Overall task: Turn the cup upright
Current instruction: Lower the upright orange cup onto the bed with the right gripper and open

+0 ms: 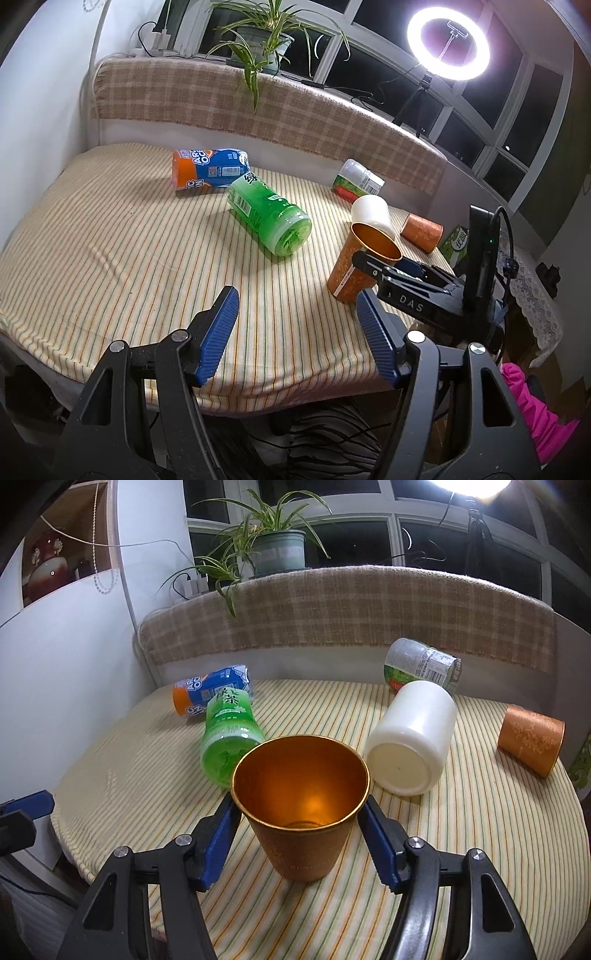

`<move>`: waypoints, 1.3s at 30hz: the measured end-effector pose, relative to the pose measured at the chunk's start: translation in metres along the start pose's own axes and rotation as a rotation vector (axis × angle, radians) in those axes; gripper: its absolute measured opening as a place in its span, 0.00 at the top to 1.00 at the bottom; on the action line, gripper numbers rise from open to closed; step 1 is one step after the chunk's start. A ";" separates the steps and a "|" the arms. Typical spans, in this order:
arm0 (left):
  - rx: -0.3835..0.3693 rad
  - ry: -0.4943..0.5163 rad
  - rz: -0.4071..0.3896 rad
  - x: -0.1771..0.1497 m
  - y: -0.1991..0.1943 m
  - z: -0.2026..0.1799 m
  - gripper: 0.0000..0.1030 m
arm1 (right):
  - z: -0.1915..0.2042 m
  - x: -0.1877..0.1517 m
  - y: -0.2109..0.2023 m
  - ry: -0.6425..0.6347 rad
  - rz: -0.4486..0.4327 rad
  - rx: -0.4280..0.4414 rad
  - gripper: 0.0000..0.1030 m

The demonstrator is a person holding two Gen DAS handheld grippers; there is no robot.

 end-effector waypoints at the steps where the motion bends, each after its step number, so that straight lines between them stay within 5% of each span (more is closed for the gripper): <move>1: -0.002 0.001 0.000 0.000 0.000 -0.001 0.34 | 0.000 -0.001 -0.001 0.000 0.000 0.000 0.35; 22: 0.004 0.017 -0.008 0.000 0.000 -0.005 0.34 | 0.006 -0.014 -0.007 -0.017 0.020 0.006 0.29; 39: 0.053 0.091 -0.131 0.023 -0.006 -0.022 0.34 | -0.011 -0.015 -0.074 0.077 -0.065 -0.015 0.26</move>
Point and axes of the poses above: each gripper's, at about its wrist camera, not at the fingertips, and y roughly the way its jaws point, z to its left, x to its top, the point moved 5 cm from there along y, roughly the way its jaws point, and after that the axes turned 1 degree about x, right-handed, at the moved point
